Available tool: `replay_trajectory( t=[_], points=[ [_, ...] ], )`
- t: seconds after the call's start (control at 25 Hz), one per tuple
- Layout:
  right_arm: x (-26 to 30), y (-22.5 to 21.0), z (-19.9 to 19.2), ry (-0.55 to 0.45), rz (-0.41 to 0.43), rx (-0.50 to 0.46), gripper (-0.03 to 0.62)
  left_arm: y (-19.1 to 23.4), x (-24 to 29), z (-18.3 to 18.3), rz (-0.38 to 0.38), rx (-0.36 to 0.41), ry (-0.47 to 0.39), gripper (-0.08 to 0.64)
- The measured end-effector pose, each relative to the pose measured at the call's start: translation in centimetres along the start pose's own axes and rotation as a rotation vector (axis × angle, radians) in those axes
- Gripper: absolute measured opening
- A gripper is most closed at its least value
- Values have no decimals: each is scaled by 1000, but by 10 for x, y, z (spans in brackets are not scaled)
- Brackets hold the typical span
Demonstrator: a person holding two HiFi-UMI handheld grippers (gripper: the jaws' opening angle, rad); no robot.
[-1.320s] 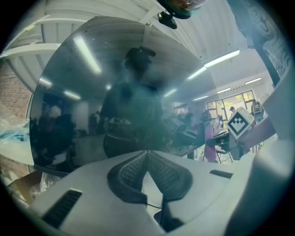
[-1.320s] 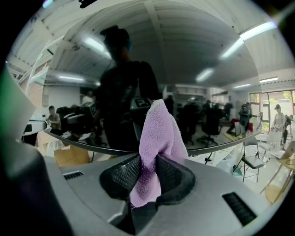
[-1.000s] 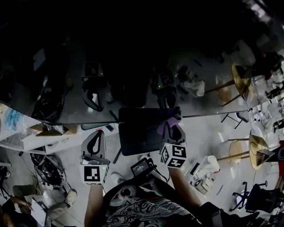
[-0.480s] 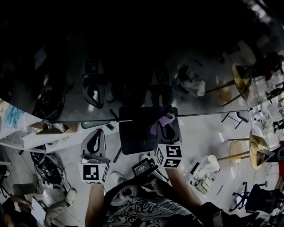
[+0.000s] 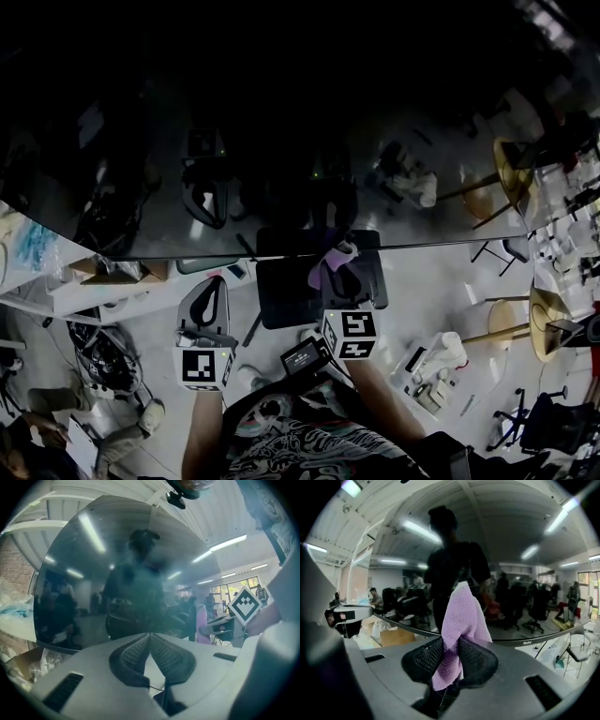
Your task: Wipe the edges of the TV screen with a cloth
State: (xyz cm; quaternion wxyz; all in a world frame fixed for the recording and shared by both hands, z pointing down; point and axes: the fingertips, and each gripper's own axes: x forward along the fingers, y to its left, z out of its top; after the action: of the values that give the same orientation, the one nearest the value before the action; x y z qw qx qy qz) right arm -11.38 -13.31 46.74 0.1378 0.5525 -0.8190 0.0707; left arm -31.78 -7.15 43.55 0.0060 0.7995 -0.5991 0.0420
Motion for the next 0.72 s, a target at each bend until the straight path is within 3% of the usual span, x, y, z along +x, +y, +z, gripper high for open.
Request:
replay_trajectory(
  t=[0.72],
  points=[
    [12,50,4,-8,89,-38,107,25,-18,-5,37,-1,6,18]
  ],
)
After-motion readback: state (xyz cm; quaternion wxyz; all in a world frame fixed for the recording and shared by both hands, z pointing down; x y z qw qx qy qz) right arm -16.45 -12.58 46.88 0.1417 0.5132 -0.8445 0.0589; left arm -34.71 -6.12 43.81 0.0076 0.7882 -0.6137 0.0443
